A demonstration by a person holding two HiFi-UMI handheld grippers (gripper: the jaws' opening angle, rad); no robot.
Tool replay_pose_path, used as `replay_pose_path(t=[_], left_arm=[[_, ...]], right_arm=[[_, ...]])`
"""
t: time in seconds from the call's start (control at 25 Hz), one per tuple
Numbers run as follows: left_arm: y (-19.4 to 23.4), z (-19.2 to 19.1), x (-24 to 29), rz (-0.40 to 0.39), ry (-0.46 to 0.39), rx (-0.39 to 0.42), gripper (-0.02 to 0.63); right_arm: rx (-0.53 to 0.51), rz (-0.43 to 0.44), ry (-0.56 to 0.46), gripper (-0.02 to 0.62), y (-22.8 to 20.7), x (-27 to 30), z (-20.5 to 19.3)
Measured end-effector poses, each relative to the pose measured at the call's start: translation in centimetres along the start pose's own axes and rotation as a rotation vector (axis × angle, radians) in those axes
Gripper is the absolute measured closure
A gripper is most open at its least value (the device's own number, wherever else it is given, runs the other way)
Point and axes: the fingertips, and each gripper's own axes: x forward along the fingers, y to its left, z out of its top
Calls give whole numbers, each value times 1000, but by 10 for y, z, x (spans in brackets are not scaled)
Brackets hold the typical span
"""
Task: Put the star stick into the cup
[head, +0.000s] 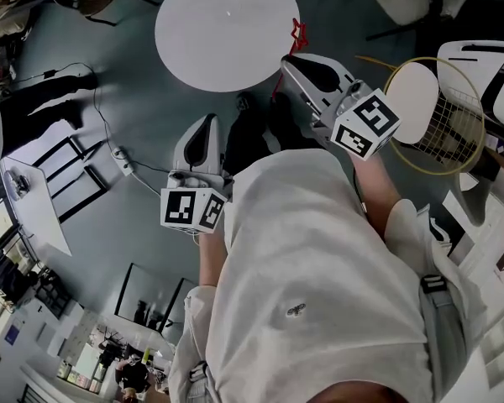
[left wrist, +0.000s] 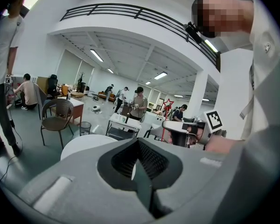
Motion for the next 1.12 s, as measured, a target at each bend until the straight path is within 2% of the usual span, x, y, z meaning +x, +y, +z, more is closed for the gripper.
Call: replay_pose_path(t=[0.2, 0.6, 0.8, 1.12], left_arm=[[6, 5, 16, -30, 19, 4, 597], [26, 39, 84, -175, 20, 51, 597], [49, 61, 116, -226, 22, 60, 597], [82, 72, 150, -321, 61, 76, 597]], right_arm=[[-2, -20, -4, 581, -5, 7, 4], [-9, -133, -25, 581, -33, 25, 27], [-17, -178, -42, 581, -51, 50, 46], [-15, -246, -77, 581, -71, 94, 63]])
